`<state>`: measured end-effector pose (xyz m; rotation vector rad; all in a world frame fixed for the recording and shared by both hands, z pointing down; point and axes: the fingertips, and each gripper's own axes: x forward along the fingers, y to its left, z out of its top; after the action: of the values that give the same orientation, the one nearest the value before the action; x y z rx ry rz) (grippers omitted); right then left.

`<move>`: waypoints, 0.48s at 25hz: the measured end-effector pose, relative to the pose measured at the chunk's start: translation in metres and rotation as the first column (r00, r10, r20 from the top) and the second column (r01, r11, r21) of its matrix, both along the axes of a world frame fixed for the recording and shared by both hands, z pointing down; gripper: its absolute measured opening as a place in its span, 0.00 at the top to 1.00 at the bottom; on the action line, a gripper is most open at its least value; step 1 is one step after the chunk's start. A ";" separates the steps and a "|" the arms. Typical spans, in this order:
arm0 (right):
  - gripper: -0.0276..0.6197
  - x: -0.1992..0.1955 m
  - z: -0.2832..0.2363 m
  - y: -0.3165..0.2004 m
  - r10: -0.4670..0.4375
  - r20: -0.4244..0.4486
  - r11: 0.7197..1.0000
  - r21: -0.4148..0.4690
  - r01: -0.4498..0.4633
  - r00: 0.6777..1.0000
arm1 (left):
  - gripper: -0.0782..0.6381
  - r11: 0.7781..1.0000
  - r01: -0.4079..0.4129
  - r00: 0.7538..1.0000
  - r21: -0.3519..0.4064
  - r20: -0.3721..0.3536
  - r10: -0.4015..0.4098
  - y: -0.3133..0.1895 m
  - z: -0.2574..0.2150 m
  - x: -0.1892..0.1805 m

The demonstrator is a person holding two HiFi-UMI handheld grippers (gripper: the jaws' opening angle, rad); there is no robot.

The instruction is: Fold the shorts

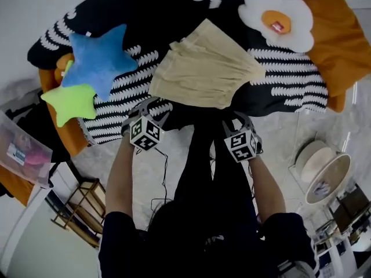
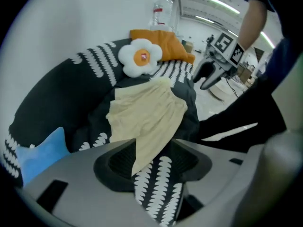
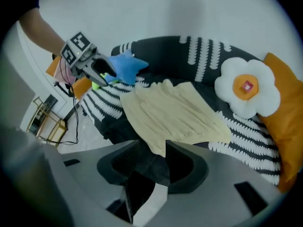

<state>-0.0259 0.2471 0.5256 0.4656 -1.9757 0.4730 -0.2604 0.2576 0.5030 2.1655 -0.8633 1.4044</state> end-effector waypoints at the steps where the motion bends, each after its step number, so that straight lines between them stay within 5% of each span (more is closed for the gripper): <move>1: 0.68 0.001 0.017 0.004 -0.046 -0.037 0.999 0.000 0.046 0.998 | 0.57 0.998 -0.062 0.998 -0.023 0.016 0.062 0.002 0.015 -0.001; 4: 0.69 0.003 0.062 0.021 -0.183 -0.128 0.983 -0.010 0.183 0.975 | 0.57 0.966 -0.236 0.968 -0.104 0.057 0.243 0.013 0.058 -0.005; 7: 0.67 0.002 0.097 0.025 -0.218 -0.167 0.976 -0.023 0.217 0.961 | 0.57 0.911 -0.379 0.916 -0.160 0.073 0.394 0.022 0.095 -0.002; 12: 0.64 0.003 0.146 0.015 -0.241 -0.245 0.970 -0.025 0.243 0.939 | 0.57 0.871 -0.434 0.877 -0.230 0.113 0.467 0.020 0.144 -0.018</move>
<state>-0.0228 0.2623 0.6716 0.2643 -1.7642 0.2411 -0.2785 0.2776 0.6466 2.2020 -0.2439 1.8264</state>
